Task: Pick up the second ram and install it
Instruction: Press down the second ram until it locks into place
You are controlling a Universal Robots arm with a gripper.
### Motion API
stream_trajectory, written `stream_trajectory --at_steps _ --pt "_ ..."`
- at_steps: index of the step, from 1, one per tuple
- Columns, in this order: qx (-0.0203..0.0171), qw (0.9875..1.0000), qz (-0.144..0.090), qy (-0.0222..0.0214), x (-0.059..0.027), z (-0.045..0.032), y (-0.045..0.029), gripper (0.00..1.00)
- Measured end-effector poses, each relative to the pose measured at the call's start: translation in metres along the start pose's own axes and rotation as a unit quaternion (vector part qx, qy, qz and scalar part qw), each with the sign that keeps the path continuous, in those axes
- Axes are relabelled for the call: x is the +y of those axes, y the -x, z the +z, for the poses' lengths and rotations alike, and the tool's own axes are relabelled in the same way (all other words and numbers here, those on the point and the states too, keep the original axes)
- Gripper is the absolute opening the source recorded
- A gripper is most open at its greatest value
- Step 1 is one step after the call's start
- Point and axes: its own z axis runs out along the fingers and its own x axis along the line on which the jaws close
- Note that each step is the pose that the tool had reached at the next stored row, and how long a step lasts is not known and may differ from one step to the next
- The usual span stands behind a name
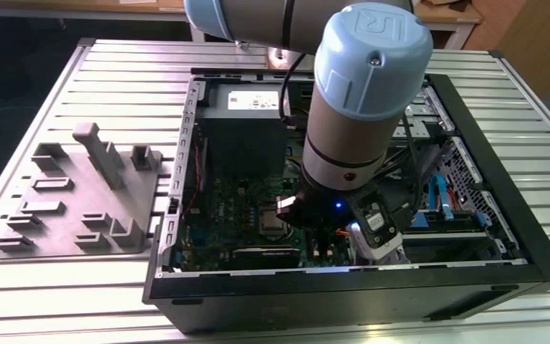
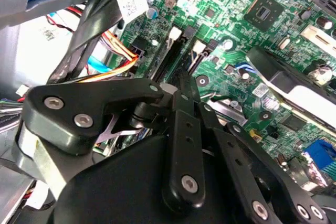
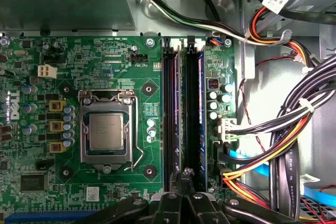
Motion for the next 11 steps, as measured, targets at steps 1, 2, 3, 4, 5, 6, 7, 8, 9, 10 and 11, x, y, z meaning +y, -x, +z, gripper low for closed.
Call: stream_trajectory --at_steps 1,2,3,4,5,6,7,8,9,10,11 --pt "-0.0001 1.0000 0.000 0.0005 0.0002 -0.0011 0.0001 0.07" --pt "-0.0004 1.0000 0.000 0.0014 0.0005 -0.0028 0.0002 0.07" --pt "-0.0003 1.0000 0.000 0.0009 0.0006 -0.0057 0.0003 0.07" --pt "0.0000 1.0000 0.000 -0.0007 0.0005 -0.0105 0.0003 0.07" --pt "0.0000 1.0000 0.000 -0.0013 0.0007 -0.0138 0.0005 0.07" --pt "-0.0001 1.0000 0.000 -0.0017 0.0009 -0.0170 0.0006 0.07" --pt "-0.0001 1.0000 0.000 -0.0026 0.0010 -0.0202 0.0007 0.07" --pt "0.0000 1.0000 0.000 -0.0034 0.0012 -0.0232 0.0008 0.07" --pt "-0.0002 1.0000 0.000 -0.0043 0.0013 -0.0252 0.0008 0.07" --pt "-0.0002 1.0000 0.000 -0.0057 0.0014 -0.0253 0.0008 0.07" --pt "-0.0002 1.0000 0.000 -0.0066 0.0013 -0.0254 0.0008 0.07"
